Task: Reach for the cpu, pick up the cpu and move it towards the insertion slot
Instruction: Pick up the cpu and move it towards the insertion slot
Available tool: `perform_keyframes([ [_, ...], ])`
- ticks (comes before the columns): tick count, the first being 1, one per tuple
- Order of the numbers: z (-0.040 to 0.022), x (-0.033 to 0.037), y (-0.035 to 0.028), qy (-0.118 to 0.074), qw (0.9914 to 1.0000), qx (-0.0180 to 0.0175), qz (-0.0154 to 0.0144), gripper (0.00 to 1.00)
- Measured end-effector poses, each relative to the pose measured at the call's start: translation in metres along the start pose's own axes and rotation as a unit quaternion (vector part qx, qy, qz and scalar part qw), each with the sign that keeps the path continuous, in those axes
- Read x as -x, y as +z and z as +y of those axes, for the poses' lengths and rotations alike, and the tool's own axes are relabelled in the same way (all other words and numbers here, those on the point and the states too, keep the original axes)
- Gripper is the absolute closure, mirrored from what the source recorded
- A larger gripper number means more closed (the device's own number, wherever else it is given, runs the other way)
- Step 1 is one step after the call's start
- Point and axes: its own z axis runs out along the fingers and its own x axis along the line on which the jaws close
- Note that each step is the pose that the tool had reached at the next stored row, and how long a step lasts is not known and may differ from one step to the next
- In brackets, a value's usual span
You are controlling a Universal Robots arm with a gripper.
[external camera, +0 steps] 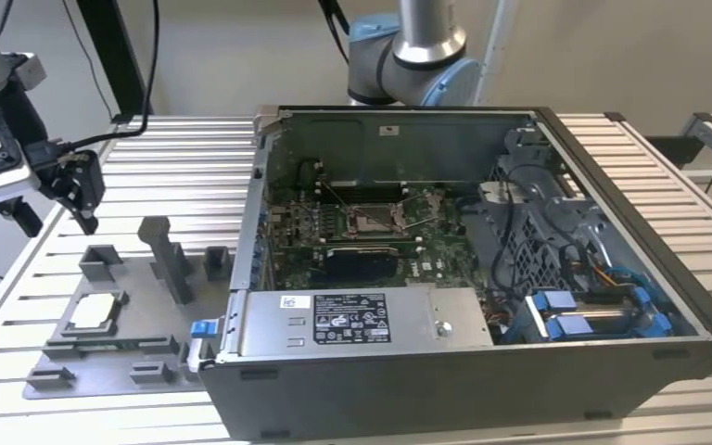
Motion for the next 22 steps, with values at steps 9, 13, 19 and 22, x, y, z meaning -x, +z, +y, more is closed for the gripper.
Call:
perform_keyframes([
  [9,-0.0003,0.0000,0.0079,0.000,1.00000,0.0001,0.0000,0.00],
  [13,-0.0006,-0.0001,0.0135,0.000,1.00000,0.0001,0.0000,0.00],
  [19,-0.0008,-0.0001,0.0209,0.000,1.00000,0.0001,0.0000,0.00],
  [22,-0.0010,-0.0002,0.0245,0.000,1.00000,0.0001,0.0000,0.00],
])
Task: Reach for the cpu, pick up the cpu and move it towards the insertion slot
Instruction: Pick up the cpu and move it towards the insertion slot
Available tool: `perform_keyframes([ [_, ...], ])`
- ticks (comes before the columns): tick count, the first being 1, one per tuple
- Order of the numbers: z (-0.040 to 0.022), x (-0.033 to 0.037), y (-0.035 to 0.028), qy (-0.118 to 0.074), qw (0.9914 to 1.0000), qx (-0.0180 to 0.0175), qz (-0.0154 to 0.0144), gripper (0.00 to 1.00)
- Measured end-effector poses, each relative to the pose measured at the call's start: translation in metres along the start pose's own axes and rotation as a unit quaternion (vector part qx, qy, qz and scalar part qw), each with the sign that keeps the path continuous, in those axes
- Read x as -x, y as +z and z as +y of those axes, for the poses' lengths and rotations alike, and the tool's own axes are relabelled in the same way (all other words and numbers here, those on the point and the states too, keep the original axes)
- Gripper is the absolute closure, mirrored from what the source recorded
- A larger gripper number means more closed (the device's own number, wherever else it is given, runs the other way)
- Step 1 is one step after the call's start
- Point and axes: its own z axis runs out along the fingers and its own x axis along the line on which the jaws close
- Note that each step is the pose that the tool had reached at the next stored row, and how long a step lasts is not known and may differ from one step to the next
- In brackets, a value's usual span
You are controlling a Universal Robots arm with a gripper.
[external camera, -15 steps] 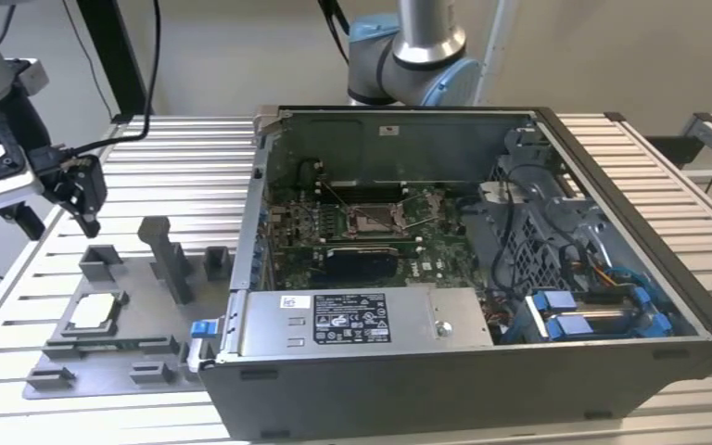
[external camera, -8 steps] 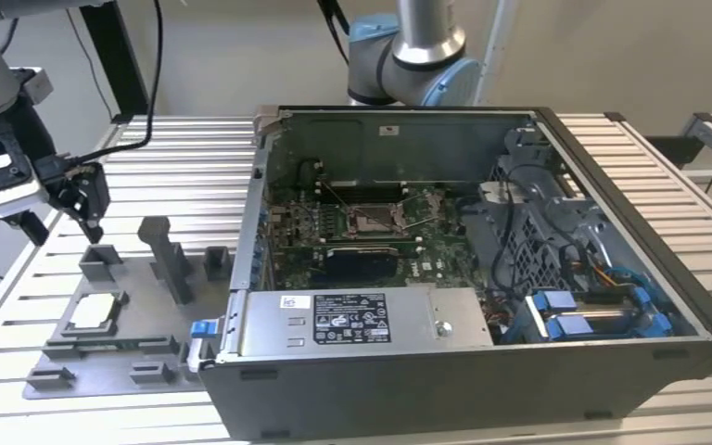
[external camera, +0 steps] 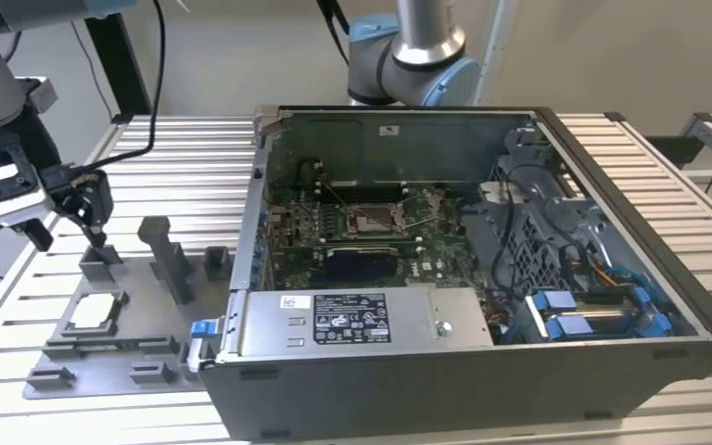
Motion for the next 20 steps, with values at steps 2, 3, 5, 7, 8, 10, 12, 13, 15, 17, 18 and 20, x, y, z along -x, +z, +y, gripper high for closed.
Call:
perform_keyframes([
  [2,-0.0004,-0.0001,0.0024,0.000,1.00000,0.0000,0.0000,0.00],
  [3,-0.0008,0.0000,0.0036,0.000,1.00000,0.0000,0.0000,0.00],
  [5,-0.0016,0.0000,0.0059,0.000,1.00000,0.0000,0.0000,0.00],
  [7,-0.0026,-0.0001,0.0079,0.000,1.00000,-0.0001,0.0001,0.00],
  [8,-0.0031,-0.0001,0.0090,0.000,1.00000,0.0000,0.0001,0.00],
  [10,-0.0041,-0.0001,0.0114,0.000,1.00000,0.0000,0.0000,0.00],
  [12,-0.0054,-0.0002,0.0138,0.000,1.00000,0.0000,0.0000,0.00],
  [13,-0.0060,-0.0002,0.0151,0.000,1.00000,0.0000,0.0000,0.00],
  [15,-0.0075,-0.0003,0.0179,0.000,1.00000,0.0000,0.0001,0.00],
  [17,-0.0092,-0.0003,0.0207,0.000,1.00000,0.0000,0.0000,0.00],
  [18,-0.0101,-0.0003,0.0222,0.000,1.00000,0.0000,0.0000,0.00],
  [20,-0.0119,-0.0004,0.0249,0.000,1.00000,0.0000,0.0001,0.00],
])
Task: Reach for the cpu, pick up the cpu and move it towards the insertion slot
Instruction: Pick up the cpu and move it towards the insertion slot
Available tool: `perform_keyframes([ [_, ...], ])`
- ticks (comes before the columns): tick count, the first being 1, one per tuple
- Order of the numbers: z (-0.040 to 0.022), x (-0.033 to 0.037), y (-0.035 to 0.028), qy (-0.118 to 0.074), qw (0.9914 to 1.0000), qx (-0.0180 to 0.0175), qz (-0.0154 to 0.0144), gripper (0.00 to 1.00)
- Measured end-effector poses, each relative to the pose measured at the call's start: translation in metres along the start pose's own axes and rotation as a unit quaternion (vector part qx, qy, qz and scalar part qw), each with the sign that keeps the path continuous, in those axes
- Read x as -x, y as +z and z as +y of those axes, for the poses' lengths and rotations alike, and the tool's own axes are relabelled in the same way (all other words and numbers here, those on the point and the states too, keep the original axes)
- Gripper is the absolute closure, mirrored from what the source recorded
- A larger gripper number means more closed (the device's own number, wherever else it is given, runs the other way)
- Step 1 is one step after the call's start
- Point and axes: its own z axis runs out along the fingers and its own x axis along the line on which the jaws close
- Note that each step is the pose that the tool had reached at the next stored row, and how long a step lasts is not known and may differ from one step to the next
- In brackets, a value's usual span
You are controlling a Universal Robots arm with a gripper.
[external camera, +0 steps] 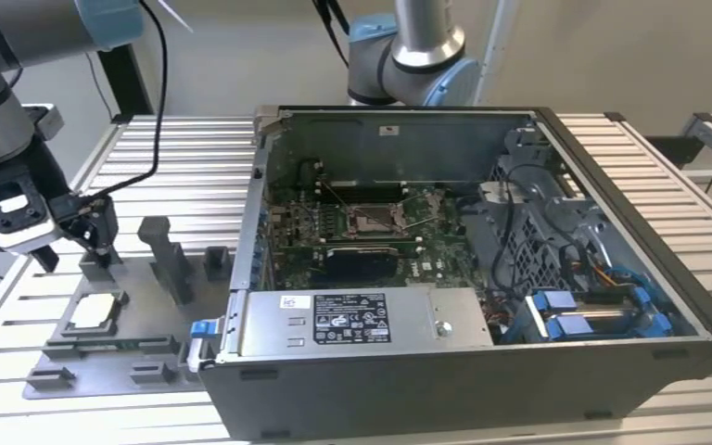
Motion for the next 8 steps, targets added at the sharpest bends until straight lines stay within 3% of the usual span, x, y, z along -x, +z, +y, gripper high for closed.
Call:
perform_keyframes([
  [8,-0.0071,-0.0001,0.0108,0.000,1.00000,0.0000,-0.0001,0.00],
])
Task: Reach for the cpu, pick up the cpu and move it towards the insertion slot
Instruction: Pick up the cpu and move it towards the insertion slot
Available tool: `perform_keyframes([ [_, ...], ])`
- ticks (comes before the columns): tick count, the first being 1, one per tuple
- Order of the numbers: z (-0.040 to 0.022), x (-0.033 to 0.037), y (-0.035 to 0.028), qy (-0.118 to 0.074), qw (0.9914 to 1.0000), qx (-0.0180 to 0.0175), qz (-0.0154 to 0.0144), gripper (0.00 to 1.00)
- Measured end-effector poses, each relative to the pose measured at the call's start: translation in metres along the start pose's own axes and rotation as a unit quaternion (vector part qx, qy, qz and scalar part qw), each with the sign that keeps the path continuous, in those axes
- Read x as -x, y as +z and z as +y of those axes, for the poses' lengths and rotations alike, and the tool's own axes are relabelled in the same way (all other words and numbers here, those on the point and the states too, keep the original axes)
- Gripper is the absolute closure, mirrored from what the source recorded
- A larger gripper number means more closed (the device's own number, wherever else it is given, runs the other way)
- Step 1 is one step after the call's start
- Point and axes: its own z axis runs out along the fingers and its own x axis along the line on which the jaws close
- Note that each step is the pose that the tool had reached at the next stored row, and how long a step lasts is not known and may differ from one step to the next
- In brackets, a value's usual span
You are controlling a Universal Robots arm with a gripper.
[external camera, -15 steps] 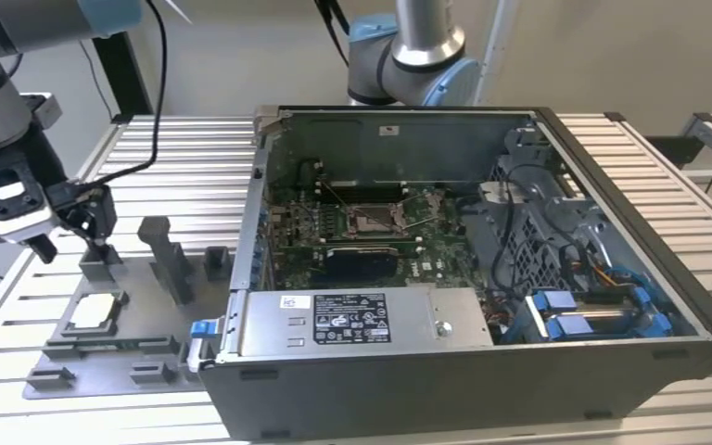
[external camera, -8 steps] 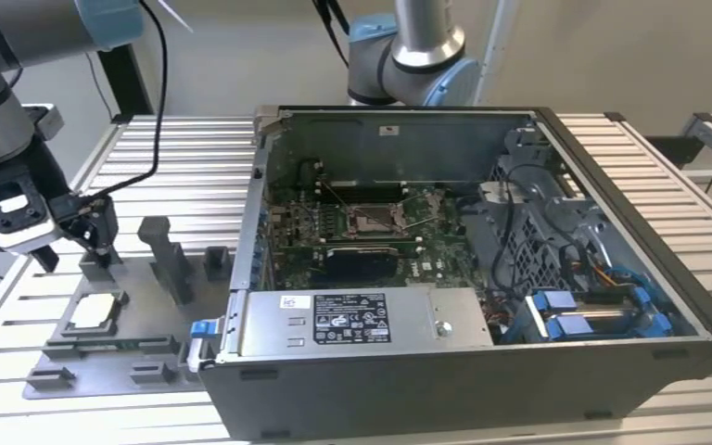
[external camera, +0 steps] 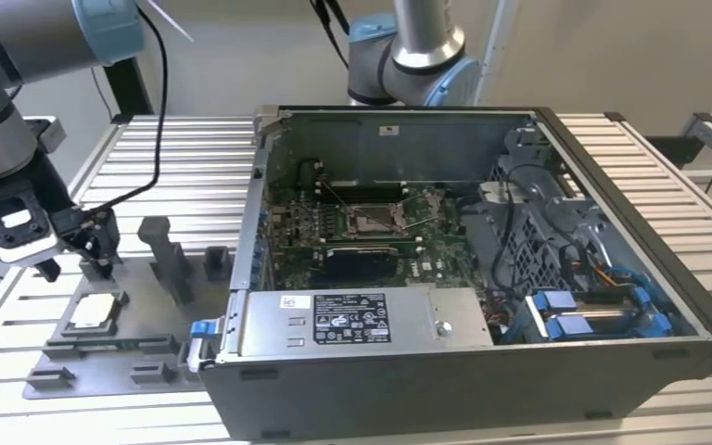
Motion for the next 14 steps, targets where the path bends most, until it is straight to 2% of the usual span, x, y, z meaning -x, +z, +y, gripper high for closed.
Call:
perform_keyframes([
  [8,-0.0069,-0.0001,0.0108,0.000,1.00000,0.0000,0.0001,0.00],
  [14,-0.0088,-0.0003,0.0191,-0.001,1.00000,0.0000,0.0001,0.00],
])
